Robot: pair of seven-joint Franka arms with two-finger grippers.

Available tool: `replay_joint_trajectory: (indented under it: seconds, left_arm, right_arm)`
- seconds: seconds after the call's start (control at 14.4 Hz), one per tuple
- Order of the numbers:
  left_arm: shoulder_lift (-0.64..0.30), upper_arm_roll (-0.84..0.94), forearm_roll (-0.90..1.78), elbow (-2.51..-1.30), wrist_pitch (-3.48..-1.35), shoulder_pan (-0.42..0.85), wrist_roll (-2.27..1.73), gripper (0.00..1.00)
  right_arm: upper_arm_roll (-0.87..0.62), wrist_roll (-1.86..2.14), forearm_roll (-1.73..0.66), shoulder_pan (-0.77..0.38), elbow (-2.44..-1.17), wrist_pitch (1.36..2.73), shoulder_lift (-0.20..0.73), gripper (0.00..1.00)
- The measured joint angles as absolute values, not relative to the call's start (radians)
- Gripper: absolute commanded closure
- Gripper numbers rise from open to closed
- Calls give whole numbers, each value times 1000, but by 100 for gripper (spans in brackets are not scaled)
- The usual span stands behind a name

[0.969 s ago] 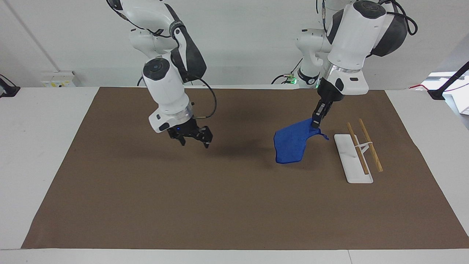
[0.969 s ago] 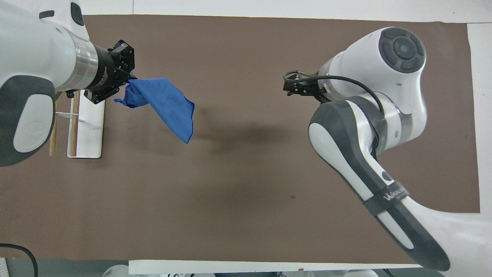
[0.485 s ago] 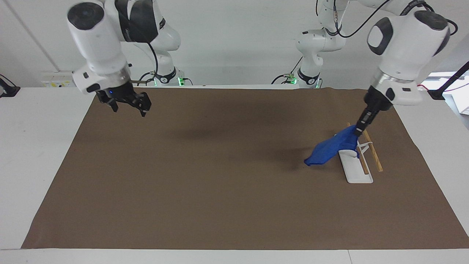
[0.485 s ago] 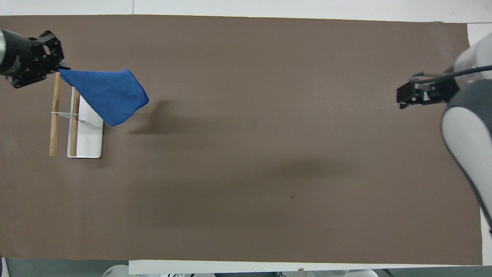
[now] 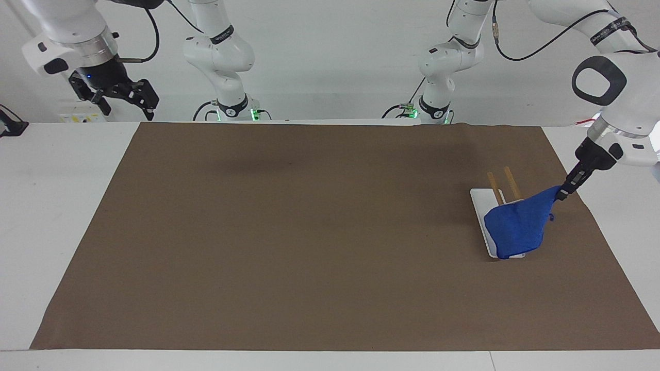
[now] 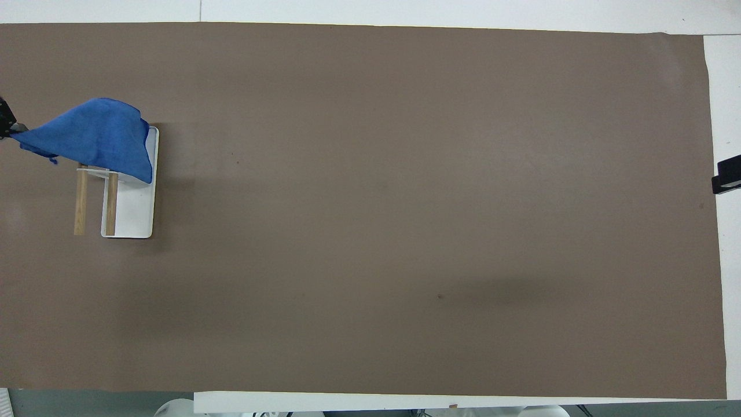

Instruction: Right arm passes towel to left arm to hang

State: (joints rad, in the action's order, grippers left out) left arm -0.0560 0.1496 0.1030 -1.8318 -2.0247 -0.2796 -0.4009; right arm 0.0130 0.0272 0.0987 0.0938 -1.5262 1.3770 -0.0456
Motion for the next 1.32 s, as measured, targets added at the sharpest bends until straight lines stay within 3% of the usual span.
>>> replay_joint_trajectory:
  seconds: [0.14,0.21,0.28,0.35,0.76,1.11,1.32]
  left_arm:
    - [-35,149,103,-1872,-2025,-305,-337,100]
    - [-23,149,103,-1896,-2029,-320,-298,90]
    - [-10,149,103,-1922,-2039,-334,-260,38]
    - [0,148,103,-1948,-2053,-347,-233,1]
    - [31,153,103,-1966,-2052,-362,-208,0]
    - [77,169,97,-1779,-1690,-321,-197,0]
    - [74,177,-9,-1719,-1619,-220,-183,0]
  right_arm:
    - [60,27,71,53,-1526,1379,-35,0]
    - [65,27,64,47,-1526,1380,-34,0]
    - [65,27,61,45,-1526,1379,-35,0]
    - [66,27,60,44,-1528,1379,-34,0]
    - [72,27,59,36,-1534,1377,-36,0]
    - [73,27,59,32,-1536,1372,-40,0]
    - [73,27,59,32,-1537,1372,-40,0]
